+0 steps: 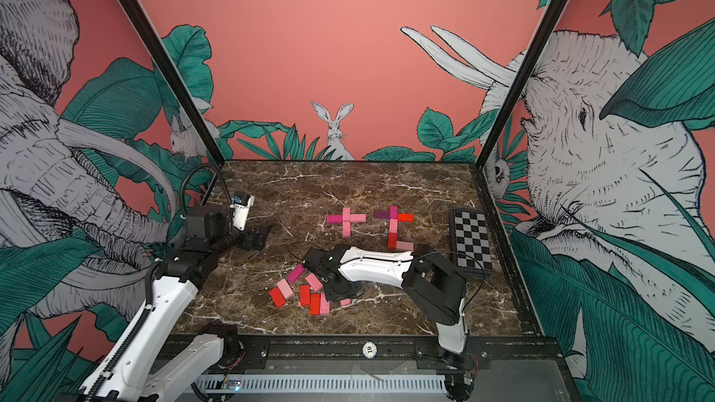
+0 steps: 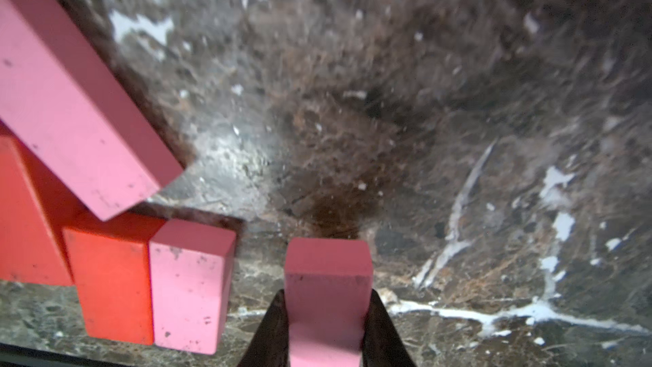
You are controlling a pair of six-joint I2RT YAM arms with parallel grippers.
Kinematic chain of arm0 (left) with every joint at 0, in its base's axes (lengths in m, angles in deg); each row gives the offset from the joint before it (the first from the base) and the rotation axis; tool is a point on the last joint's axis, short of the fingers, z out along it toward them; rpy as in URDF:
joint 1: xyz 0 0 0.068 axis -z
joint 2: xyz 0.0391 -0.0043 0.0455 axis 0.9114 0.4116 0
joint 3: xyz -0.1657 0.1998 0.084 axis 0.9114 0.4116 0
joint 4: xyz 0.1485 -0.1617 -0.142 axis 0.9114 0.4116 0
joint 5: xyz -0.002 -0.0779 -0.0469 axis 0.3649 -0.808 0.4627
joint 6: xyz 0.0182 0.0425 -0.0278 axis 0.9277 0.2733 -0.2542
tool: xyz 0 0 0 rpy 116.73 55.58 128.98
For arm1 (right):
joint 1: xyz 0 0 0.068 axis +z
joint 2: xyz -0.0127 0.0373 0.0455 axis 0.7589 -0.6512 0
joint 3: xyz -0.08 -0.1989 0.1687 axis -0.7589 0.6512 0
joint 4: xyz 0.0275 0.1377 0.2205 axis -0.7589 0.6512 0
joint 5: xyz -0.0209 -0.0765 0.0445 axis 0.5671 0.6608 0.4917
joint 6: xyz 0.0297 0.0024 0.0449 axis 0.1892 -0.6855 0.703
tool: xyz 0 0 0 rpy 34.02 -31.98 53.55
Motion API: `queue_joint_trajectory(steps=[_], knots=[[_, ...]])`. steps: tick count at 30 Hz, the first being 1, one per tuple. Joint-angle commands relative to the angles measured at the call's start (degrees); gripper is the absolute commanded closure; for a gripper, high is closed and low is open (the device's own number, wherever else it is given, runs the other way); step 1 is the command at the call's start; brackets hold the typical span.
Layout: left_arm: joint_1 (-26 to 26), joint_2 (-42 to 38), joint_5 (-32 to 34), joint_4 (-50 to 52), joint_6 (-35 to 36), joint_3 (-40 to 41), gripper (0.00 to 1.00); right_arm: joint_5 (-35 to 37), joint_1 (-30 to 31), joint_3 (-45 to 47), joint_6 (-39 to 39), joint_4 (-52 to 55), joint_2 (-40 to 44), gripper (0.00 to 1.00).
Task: Assemble the letter t with building blocks
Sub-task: Pick up the building block from the center of the board, then assemble the building block at the center of the board.
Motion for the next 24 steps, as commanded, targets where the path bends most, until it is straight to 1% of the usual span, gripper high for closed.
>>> queue_joint_trajectory(steps=[1, 4, 8, 11, 18, 24], knots=[[-0.4, -0.1, -0.4, 0.6, -0.5, -1.7, 0.03, 0.9, -3.2, -1.9, -2.9, 1.4, -0.8, 0.75], [-0.4, -0.1, -0.6, 0.5, -0.7, -1.7, 0.03, -1.3, -6.1, -4.7, -4.8, 0.8, -2.2, 0.75], [-0.4, -0.1, -0.9, 0.4, -0.8, -1.8, 0.03, -0.2, -9.2, -7.9, -6.3, 1.3, -4.6, 0.75], [-0.4, -0.3, -1.1, 0.3, -0.9, -1.6, 0.03, -0.9, -11.1, -9.2, -6.5, 0.2, -6.3, 0.75], [-0.4, -0.4, -1.4, 0.1, -1.0, -1.6, 0.03, 2.1, -12.4, -12.8, -7.4, 1.0, -9.9, 0.75], [-0.4, -0.5, -1.3, 0.0, -1.1, -1.4, 0.03, 3.0, -14.2, -15.0, -7.8, 0.3, -12.2, 0.75]])
